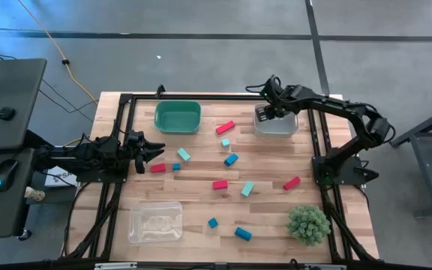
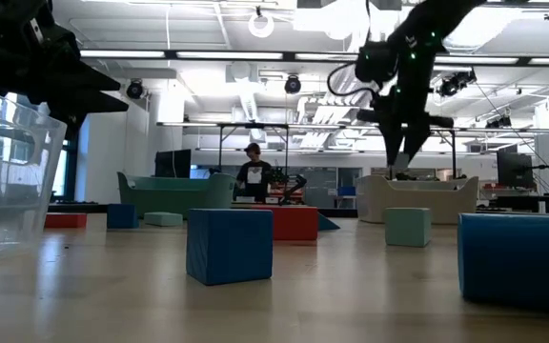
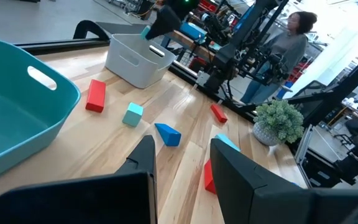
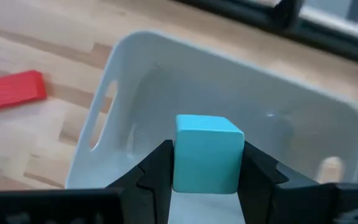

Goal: Sort & place blocks by color
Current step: Put the light blue block into the gray bin

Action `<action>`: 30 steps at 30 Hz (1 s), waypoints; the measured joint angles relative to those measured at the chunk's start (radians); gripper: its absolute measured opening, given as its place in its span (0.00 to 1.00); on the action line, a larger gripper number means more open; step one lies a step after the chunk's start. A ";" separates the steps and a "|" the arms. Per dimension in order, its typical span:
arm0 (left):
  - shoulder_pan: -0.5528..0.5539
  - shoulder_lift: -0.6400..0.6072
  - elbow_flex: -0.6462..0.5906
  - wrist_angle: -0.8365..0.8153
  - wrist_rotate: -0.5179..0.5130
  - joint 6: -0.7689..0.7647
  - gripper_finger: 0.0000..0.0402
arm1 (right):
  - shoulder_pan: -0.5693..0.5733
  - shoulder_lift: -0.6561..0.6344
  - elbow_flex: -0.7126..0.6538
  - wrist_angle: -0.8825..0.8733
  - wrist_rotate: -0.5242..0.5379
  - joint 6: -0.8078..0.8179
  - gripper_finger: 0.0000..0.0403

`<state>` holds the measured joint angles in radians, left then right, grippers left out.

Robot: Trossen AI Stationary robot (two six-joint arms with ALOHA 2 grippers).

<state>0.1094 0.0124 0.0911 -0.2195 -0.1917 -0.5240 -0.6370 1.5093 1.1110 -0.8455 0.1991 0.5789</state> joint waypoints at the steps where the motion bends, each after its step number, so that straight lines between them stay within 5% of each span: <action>1: 0.000 0.000 0.000 0.000 0.000 0.000 0.19 | -0.007 0.000 -0.017 0.016 -0.017 0.005 0.29; 14: 0.000 0.000 0.000 0.000 -0.003 0.000 0.19 | -0.083 0.000 -0.259 0.269 -0.196 0.075 0.29; 30: 0.000 0.000 0.000 0.011 -0.003 -0.022 0.19 | -0.085 0.001 -0.281 0.298 -0.187 0.050 0.30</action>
<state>0.1093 0.0123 0.0912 -0.2082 -0.1947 -0.5464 -0.7223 1.5101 0.8299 -0.5480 0.0122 0.6290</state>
